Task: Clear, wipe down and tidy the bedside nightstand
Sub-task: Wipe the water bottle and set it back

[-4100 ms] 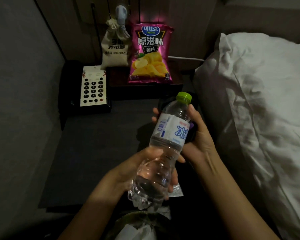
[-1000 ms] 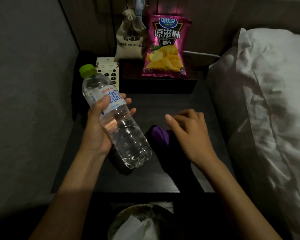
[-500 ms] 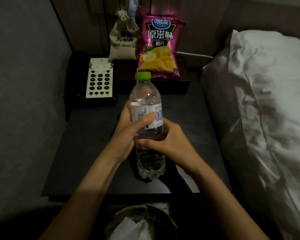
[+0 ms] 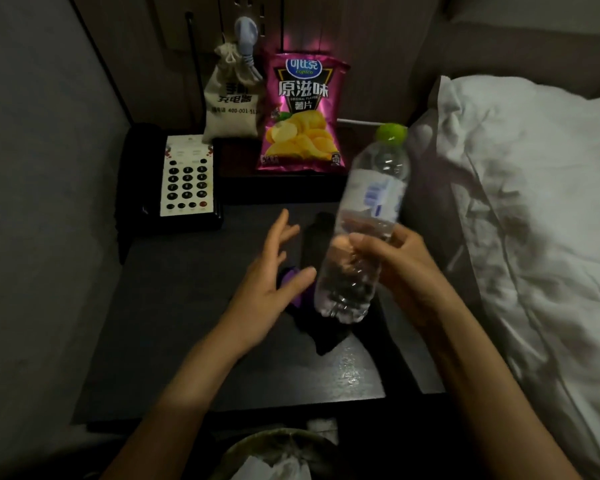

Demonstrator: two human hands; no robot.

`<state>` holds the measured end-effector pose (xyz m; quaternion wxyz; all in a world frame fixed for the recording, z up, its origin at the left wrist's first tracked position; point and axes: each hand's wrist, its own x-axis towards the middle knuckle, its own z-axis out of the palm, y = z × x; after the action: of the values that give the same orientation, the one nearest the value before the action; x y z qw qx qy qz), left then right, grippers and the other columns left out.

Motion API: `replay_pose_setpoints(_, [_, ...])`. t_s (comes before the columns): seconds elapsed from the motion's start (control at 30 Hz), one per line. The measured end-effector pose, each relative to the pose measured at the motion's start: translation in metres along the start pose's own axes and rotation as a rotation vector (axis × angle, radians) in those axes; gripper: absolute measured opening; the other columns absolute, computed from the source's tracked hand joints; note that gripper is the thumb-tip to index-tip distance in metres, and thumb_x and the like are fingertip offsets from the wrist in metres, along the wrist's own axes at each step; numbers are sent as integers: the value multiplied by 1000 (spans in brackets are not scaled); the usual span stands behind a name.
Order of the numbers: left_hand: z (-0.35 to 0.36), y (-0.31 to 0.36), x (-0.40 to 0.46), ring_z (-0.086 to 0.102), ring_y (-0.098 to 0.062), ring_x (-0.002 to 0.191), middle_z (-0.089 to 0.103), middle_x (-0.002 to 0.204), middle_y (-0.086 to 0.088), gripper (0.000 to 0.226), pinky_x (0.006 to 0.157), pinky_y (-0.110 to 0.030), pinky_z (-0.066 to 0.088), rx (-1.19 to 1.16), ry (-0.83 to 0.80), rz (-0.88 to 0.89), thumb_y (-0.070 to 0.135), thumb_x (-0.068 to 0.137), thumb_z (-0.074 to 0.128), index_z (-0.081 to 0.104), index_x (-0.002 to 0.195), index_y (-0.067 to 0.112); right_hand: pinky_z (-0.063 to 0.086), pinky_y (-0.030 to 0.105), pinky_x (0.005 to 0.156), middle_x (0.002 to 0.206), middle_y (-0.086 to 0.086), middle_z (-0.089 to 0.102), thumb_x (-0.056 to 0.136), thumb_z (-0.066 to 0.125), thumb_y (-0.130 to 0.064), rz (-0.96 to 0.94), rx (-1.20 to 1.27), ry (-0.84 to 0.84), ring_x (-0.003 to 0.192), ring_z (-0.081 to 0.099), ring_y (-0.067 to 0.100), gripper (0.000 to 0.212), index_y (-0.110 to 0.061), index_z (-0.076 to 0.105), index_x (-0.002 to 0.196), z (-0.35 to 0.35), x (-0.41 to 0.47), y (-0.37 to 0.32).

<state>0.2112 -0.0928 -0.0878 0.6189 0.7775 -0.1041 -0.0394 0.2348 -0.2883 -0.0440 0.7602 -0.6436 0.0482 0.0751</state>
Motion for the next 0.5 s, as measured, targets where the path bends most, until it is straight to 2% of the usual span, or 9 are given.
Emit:
replay_pose_setpoints(0.03, [0, -3, -2, 29, 1, 140, 33, 152, 13, 86, 113, -21, 25, 122, -50, 10, 41, 86, 66, 10, 150, 43, 57, 23, 71, 94, 4, 77, 74, 75, -4, -61, -47, 89, 83, 72, 13, 39, -8, 68, 113, -8, 4, -2])
replay_pose_setpoints(0.1, [3, -8, -7, 18, 8, 140, 30, 153, 12, 89, 110, -7, 14, 444, -170, 78, 38, 82, 72, 15, 150, 44, 57, 24, 72, 98, 2, 77, 78, 77, -3, -187, -140, 250, 89, 73, 13, 41, -10, 65, 116, -26, 10, -4])
replay_pose_setpoints(0.17, [7, -11, -9, 9, 13, 137, 29, 152, 11, 80, 103, 4, 3, 653, -249, 175, 35, 81, 73, 29, 148, 37, 58, 35, 84, 110, 7, 73, 75, 82, -9, -280, -226, 382, 101, 71, 21, 54, -8, 59, 124, -44, 14, -1])
replay_pose_setpoints(0.23, [10, -13, -8, 12, 7, 139, 32, 150, 10, 69, 107, -2, 7, 709, -248, 212, 31, 82, 73, 42, 143, 29, 55, 44, 93, 118, 9, 69, 69, 85, -16, -335, -366, 485, 108, 67, 24, 63, -11, 55, 124, -53, 17, 3])
replay_pose_setpoints(0.33, [15, -13, -6, 19, -3, 143, 36, 147, 10, 59, 113, -20, 23, 721, -217, 198, 28, 83, 73, 50, 137, 28, 55, 36, 92, 117, 5, 66, 64, 86, -22, -382, -544, 590, 108, 65, 20, 65, -17, 52, 119, -51, 21, 10])
replay_pose_setpoints(0.37, [16, -13, -5, 21, -4, 142, 38, 146, 9, 57, 113, -20, 23, 719, -213, 192, 27, 82, 73, 52, 135, 27, 55, 34, 92, 117, 6, 66, 64, 87, -22, -400, -567, 608, 108, 65, 20, 65, -15, 51, 119, -48, 22, 12])
replay_pose_setpoints(0.5, [21, -12, -3, 25, -7, 141, 41, 142, 7, 53, 109, -18, 24, 713, -208, 171, 25, 83, 73, 54, 132, 25, 52, 42, 94, 122, 9, 65, 67, 87, -27, -403, -685, 698, 113, 62, 27, 76, -12, 44, 127, -32, 31, 18])
